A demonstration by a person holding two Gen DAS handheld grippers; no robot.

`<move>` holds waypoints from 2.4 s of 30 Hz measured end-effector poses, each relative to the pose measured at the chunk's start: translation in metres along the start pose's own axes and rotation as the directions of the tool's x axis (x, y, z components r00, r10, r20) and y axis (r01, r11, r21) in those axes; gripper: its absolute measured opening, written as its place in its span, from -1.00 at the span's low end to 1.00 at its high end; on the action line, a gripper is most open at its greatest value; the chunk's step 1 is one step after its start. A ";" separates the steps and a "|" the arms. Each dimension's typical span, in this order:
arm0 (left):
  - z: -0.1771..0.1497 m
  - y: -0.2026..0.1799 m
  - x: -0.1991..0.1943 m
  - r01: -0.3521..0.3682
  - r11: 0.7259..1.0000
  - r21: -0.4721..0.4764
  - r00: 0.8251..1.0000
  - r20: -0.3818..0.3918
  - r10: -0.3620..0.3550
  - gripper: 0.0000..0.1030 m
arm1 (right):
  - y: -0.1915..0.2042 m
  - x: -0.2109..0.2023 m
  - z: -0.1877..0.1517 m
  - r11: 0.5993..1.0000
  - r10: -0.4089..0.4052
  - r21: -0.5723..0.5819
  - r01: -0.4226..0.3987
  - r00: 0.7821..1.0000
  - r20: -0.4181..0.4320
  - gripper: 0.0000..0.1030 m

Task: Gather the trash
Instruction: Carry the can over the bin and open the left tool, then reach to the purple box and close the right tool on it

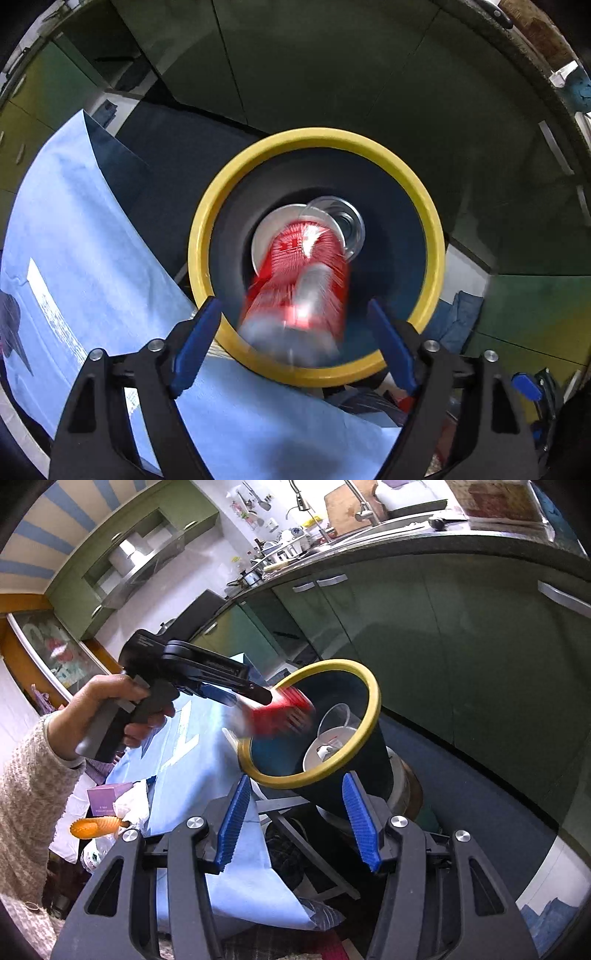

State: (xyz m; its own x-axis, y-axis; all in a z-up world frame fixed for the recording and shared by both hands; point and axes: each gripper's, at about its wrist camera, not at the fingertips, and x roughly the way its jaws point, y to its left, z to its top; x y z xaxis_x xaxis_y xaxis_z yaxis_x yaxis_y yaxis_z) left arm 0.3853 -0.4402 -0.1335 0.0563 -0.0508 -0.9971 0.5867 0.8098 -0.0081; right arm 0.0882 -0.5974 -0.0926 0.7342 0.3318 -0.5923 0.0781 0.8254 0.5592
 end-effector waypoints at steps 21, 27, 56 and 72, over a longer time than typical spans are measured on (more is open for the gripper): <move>-0.255 0.159 -0.207 0.164 0.970 -0.181 0.856 0.514 -0.049 0.74 | 0.202 0.059 -0.007 0.855 0.212 -0.397 -0.333 0.924 -0.318 0.04; -0.384 0.232 -0.212 0.143 0.917 -0.373 0.786 0.606 0.124 0.79 | 0.304 0.088 -0.022 0.684 0.156 -0.631 -0.366 0.918 -0.364 0.04; -0.534 0.279 -0.153 0.274 0.794 -0.543 0.750 0.638 0.177 0.79 | 0.454 0.223 -0.130 0.106 -0.229 -0.956 -0.272 0.929 -0.290 0.17; -0.531 0.277 -0.153 0.266 0.795 -0.545 0.758 0.628 0.177 0.79 | 0.455 0.202 -0.074 0.337 -0.063 -0.881 -0.332 0.925 -0.374 0.08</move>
State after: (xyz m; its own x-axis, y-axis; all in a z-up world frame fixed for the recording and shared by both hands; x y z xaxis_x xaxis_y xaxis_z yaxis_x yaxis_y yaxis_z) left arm 0.1105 0.1026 -0.0237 0.6537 -0.2617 -0.7100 0.0407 0.9491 -0.3124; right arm 0.2219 -0.1210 -0.0010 0.4226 0.4253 -0.8003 -0.8119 0.5701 -0.1257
